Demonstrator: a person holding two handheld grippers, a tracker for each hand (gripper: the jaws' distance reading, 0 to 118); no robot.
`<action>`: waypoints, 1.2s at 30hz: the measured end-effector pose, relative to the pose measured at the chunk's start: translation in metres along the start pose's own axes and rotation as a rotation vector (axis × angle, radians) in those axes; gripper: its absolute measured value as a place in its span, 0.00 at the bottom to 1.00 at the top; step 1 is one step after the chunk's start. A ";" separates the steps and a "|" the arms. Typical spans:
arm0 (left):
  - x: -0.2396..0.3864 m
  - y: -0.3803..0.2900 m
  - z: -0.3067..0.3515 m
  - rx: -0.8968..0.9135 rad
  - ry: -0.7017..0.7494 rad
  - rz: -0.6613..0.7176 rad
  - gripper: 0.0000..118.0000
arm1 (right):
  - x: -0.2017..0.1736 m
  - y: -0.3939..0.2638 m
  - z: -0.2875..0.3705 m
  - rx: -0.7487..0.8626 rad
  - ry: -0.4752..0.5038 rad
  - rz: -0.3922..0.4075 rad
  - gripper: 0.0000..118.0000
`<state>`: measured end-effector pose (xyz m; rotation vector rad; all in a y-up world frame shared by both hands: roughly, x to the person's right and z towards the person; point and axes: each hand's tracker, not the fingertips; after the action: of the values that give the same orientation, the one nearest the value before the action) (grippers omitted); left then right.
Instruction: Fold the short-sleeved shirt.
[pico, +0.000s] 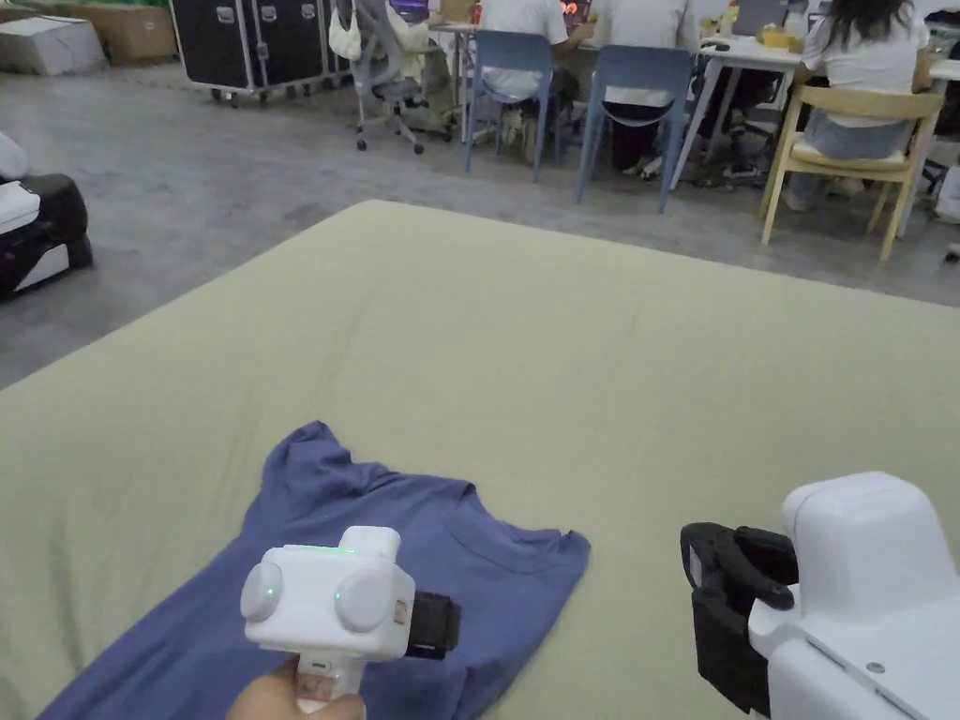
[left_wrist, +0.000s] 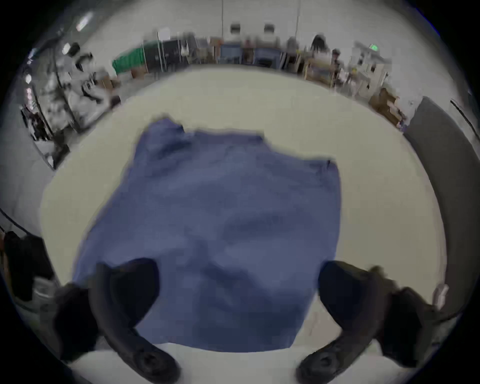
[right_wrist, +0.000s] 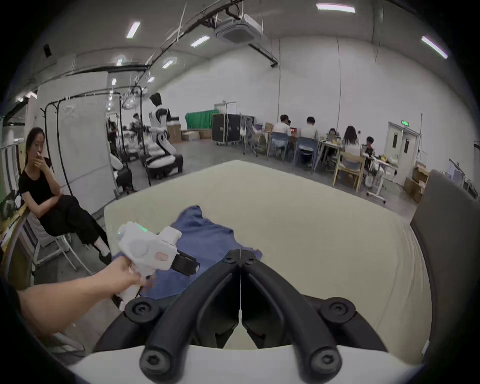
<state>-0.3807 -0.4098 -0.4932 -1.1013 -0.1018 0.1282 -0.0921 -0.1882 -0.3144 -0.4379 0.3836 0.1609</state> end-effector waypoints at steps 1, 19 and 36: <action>-0.010 0.004 -0.008 0.032 -0.036 0.057 1.00 | 0.000 -0.003 -0.004 -0.010 0.000 0.001 0.02; -0.035 0.030 0.046 0.171 -0.024 0.239 0.00 | 0.030 -0.010 0.025 0.006 -0.061 -0.136 0.02; 0.281 0.067 0.293 0.589 -0.312 -0.188 0.00 | 0.140 -0.001 0.224 0.203 -0.554 -0.234 0.02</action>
<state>-0.1490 -0.0786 -0.4162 -0.4743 -0.4191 0.1488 0.1092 -0.0800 -0.1822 -0.2203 -0.1958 0.0103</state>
